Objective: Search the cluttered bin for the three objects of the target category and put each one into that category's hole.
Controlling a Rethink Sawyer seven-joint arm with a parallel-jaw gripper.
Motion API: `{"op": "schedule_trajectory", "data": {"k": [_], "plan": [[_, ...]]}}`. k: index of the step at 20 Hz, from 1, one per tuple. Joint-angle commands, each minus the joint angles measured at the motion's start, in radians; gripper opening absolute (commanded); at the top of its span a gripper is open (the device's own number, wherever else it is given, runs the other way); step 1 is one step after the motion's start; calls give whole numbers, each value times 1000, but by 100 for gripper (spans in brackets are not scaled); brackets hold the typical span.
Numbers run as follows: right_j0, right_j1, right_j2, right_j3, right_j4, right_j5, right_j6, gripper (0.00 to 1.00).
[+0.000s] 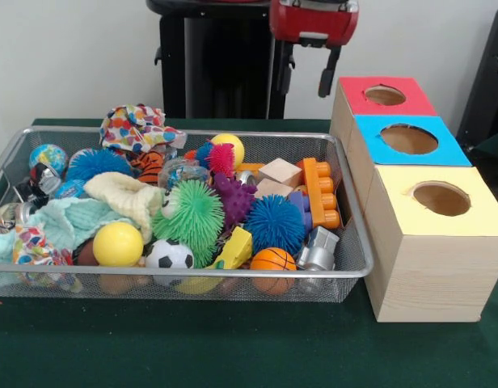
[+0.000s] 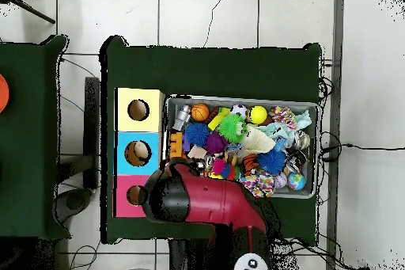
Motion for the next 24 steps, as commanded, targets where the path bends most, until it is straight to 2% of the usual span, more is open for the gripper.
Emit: {"op": "schedule_trajectory", "data": {"k": [1,11,16,20,24], "plan": [[-69,80,45,-92,-92,100,-23,100],[-11,98,-101,-110,-185,72,84,100],[-50,114,-82,-84,-187,30,83,100],[-63,111,-110,-57,-197,41,91,100],[-74,110,-126,-48,-211,11,89,100]]}}
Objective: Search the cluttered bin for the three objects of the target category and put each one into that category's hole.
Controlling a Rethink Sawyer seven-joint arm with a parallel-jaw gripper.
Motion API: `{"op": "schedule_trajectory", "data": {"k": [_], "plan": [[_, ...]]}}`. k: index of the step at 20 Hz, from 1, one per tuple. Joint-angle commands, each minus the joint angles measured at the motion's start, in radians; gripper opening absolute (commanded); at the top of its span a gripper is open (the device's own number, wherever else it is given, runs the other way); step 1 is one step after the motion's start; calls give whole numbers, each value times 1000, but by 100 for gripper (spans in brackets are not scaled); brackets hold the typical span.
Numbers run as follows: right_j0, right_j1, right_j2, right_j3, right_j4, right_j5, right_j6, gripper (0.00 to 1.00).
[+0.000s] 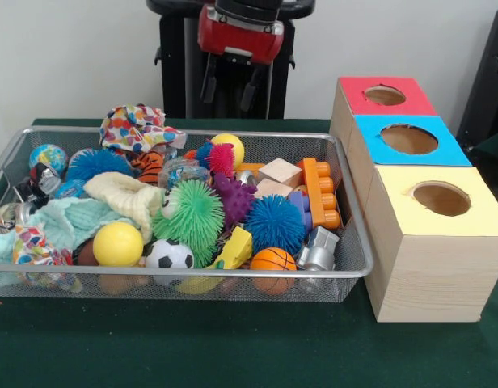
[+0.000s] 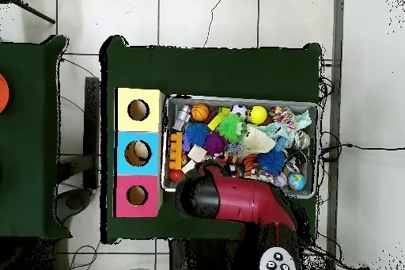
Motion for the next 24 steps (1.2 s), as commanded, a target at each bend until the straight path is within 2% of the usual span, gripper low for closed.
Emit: {"op": "schedule_trajectory", "data": {"k": [1,9,11,16,24], "plan": [[-36,36,-28,11,-75,3,90,100],[-29,74,-103,-36,-139,-59,111,100],[-48,83,-93,-27,-140,-64,107,100],[-38,115,-133,-56,-153,-68,134,100],[-71,185,-136,-60,-165,-168,148,100]]}}
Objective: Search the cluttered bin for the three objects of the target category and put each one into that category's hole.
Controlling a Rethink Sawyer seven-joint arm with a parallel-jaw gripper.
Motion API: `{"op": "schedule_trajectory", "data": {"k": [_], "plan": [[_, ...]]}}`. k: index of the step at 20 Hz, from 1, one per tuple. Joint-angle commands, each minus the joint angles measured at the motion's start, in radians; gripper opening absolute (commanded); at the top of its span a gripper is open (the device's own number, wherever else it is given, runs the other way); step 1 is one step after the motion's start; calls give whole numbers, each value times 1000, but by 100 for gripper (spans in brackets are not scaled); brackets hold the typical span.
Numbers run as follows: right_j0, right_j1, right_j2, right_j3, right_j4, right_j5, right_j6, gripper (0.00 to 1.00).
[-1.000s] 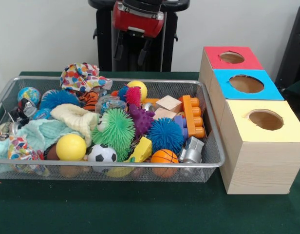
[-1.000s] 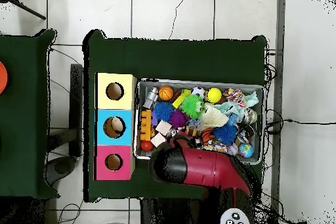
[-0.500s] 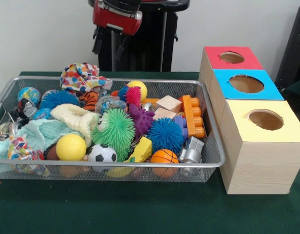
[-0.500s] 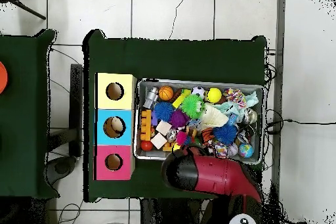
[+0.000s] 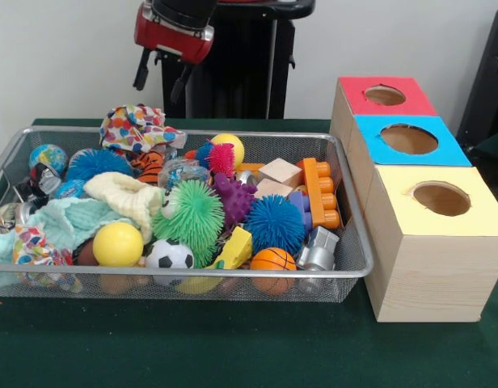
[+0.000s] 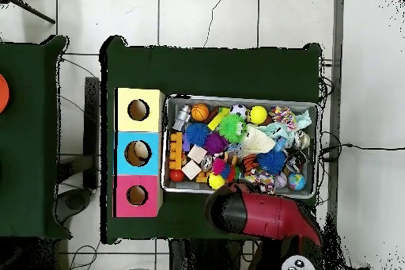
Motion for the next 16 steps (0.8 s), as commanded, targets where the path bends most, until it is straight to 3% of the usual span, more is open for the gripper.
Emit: {"op": "schedule_trajectory", "data": {"k": [1,12,16], "plan": [[-47,104,10,-52,-48,-146,153,100],[-2,236,-81,-87,0,-329,188,100],[4,276,-93,-94,25,-351,186,100]]}}
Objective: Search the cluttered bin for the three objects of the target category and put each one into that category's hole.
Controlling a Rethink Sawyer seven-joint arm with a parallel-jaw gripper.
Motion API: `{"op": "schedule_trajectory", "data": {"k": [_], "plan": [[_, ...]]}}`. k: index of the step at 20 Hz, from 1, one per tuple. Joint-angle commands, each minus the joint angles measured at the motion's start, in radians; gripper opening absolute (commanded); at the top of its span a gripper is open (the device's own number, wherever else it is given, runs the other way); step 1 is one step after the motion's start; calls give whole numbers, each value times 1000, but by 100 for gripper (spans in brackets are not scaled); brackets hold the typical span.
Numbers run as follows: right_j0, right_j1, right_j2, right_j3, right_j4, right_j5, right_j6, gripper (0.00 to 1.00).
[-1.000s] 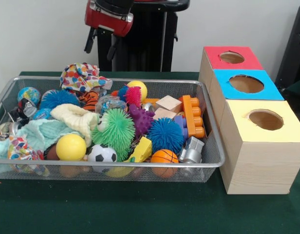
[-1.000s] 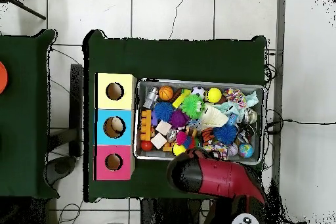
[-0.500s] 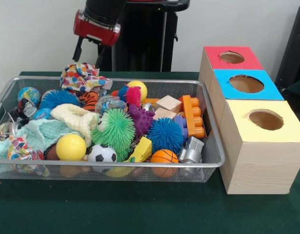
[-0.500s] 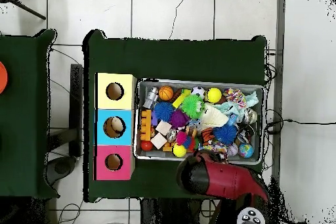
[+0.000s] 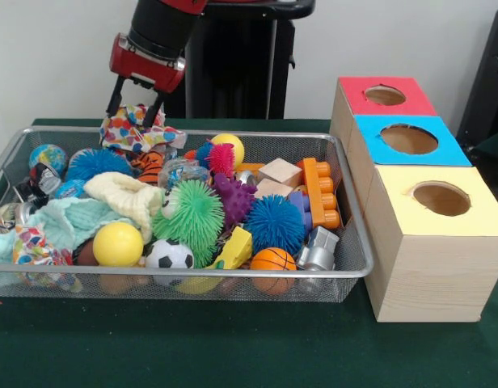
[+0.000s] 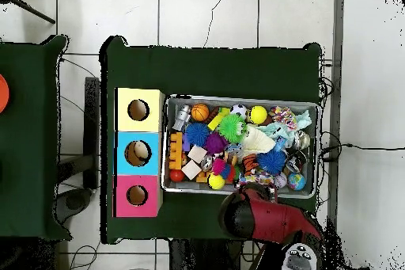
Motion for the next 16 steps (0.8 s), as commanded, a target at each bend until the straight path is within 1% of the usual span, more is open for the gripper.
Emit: {"op": "schedule_trajectory", "data": {"k": [1,6,13,16], "plan": [[17,114,-8,-89,33,-78,187,100],[22,136,-12,-93,53,-50,182,100],[-19,143,53,-82,46,35,142,100],[-34,139,75,-80,43,36,135,100]]}}
